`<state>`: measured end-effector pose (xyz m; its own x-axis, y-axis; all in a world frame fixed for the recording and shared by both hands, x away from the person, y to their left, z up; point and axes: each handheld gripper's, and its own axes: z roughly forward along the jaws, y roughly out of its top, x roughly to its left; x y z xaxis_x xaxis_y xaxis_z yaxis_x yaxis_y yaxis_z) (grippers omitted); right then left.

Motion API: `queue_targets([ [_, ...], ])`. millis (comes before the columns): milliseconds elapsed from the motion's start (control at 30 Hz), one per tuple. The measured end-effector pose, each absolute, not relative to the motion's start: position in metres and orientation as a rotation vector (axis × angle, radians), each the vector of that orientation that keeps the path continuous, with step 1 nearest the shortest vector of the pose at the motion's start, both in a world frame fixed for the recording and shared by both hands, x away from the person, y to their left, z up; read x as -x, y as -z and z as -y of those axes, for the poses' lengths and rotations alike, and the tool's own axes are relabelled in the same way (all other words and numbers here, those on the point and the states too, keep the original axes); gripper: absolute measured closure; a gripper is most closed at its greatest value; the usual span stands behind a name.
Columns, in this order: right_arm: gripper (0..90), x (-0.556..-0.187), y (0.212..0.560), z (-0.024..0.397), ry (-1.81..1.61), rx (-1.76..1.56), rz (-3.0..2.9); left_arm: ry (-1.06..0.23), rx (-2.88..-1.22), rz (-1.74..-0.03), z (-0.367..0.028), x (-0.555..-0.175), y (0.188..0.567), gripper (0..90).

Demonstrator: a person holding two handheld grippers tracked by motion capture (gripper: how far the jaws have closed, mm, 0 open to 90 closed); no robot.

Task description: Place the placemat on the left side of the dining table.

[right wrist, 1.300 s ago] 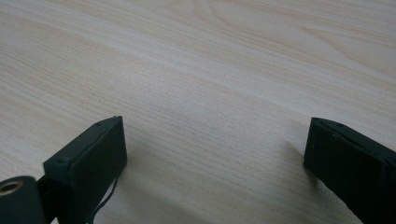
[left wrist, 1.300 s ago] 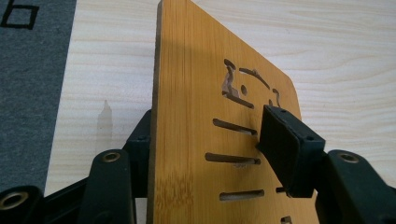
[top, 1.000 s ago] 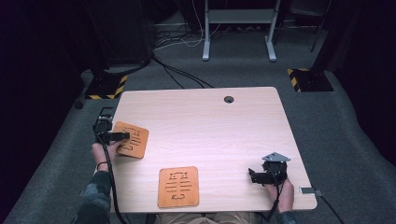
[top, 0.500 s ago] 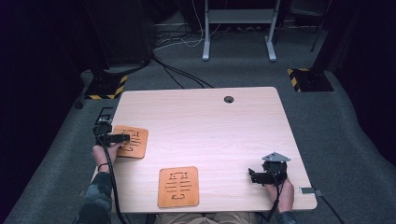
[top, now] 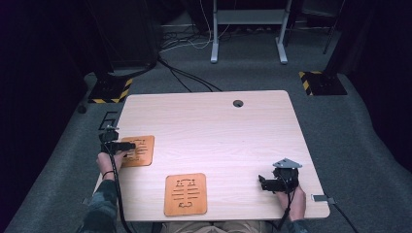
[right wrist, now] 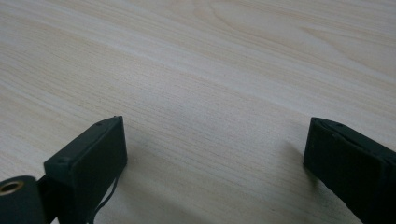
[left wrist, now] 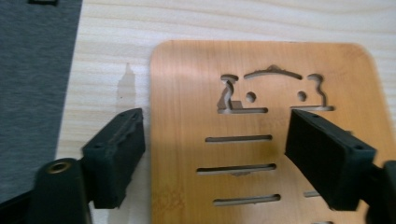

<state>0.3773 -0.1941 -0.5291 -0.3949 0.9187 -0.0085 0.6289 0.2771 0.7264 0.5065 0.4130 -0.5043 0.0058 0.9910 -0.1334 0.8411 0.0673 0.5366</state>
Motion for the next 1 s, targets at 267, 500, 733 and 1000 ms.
queue_targets([
  [267, 4.9, -0.378, 0.529, 0.194, -0.911, -1.400, -2.121, -0.433, -1.785, -1.835, -0.411, -0.501, 0.496, 8.3],
  [500, 5.0, -0.378, 0.529, 0.194, -0.910, -1.407, -2.112, -0.482, -1.832, -1.770, -0.402, -0.493, 0.489, 8.4],
  [733, 5.1, -0.378, 0.529, 0.194, -0.912, -1.408, -2.110, -0.492, -1.836, -1.707, -0.395, -0.480, 0.485, 8.0],
  [1000, 5.1, -0.378, 0.529, 0.194, -0.914, -1.404, -2.113, -0.508, -1.836, -1.623, -0.387, -0.456, 0.482, 7.4],
])
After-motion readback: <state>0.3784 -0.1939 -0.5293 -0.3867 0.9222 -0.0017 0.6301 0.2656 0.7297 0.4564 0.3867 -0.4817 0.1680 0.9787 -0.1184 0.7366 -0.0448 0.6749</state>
